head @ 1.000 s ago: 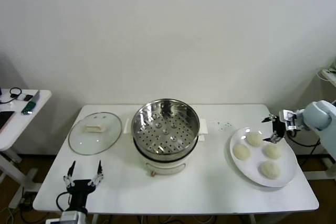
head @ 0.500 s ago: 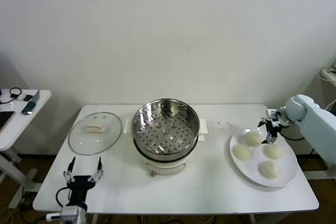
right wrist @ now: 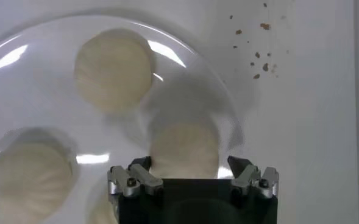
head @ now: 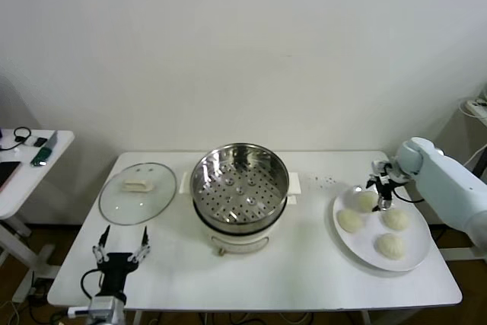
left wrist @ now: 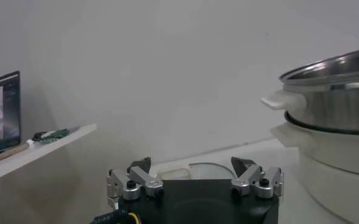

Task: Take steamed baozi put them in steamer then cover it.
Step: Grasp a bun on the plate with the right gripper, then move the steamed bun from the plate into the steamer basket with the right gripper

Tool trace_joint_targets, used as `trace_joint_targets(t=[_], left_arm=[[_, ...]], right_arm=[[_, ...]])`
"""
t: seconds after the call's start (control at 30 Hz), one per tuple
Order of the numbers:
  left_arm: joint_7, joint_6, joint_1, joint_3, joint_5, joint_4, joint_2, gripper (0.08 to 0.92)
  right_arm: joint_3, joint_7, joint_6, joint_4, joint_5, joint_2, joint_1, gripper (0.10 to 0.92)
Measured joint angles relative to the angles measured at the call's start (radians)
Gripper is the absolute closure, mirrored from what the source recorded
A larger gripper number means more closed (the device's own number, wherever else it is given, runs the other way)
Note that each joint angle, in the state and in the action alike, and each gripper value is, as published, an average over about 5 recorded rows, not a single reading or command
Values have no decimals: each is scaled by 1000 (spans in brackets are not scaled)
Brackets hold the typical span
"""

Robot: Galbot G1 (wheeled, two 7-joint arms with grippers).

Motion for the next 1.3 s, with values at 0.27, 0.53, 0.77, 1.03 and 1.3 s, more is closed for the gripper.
trace_joint_targets(t=[0.27, 0.53, 0.77, 1.03, 1.3], left_arm=[[-2, 1, 0, 0, 2, 2, 0, 177], [-5, 1, 0, -1, 3, 6, 1, 177], [-6, 1, 0, -2, 4, 10, 0, 177], [-6, 0, 10, -4, 4, 6, 1, 177], [-6, -5, 24, 0, 2, 0, 2, 177]], right_arm=[[1, -2, 10, -23, -14, 18, 4, 234], [6, -7, 23, -36, -26, 23, 7, 326], [11, -11, 29, -30, -23, 19, 19, 354], [-44, -23, 0, 25, 69, 4, 88, 355], [-213, -42, -5, 115, 217, 17, 274, 353]])
